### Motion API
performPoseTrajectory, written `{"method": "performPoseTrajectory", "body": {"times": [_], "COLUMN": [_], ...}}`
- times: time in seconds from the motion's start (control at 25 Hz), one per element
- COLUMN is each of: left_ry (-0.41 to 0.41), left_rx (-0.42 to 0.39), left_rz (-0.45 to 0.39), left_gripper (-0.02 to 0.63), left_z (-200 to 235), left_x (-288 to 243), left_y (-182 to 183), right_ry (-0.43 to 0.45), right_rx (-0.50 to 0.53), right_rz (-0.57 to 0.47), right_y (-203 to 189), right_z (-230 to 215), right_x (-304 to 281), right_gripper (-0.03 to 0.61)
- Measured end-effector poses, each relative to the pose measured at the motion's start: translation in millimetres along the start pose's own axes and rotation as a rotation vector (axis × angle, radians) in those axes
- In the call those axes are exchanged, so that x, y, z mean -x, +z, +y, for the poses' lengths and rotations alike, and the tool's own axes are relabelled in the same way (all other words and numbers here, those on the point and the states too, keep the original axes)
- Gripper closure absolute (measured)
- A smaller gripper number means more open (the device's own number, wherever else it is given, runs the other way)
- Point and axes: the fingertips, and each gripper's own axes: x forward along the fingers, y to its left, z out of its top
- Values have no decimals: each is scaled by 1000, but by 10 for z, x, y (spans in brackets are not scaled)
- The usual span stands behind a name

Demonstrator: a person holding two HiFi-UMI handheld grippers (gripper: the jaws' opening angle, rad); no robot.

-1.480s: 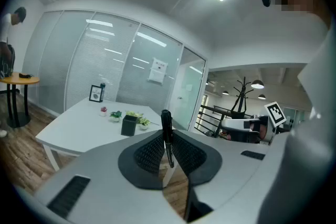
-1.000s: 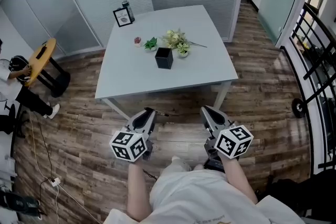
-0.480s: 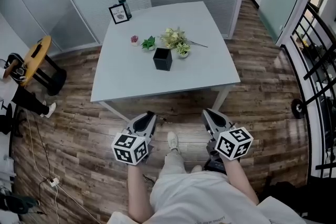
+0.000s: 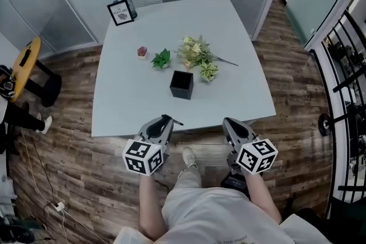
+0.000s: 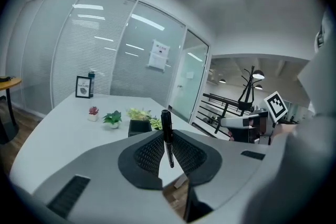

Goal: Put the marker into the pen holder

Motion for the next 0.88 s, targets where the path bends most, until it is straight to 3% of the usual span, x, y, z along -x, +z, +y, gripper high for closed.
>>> {"method": "performPoseTrajectory", "body": {"times": [0.36,0.64,0.88], "left_ry": [-69,-136,-171], "left_rx": [-22,-39,-57], "left_rz": [40,68,99], "left_gripper": [563,563,563], "left_z": [900,1149,1207], "left_x": [-886,-1299,-1536], "left_y": [572,699,657], "right_ry": [-95,-144,-163], "right_rx": [-47,-51,-60], "right_rz": [-30,-39,-58], "right_y": [482,671,691], "right_z": [-416,-586,-645], "right_x": [-1034,-1483,-1508], "right_gripper": [561,562,562]}}
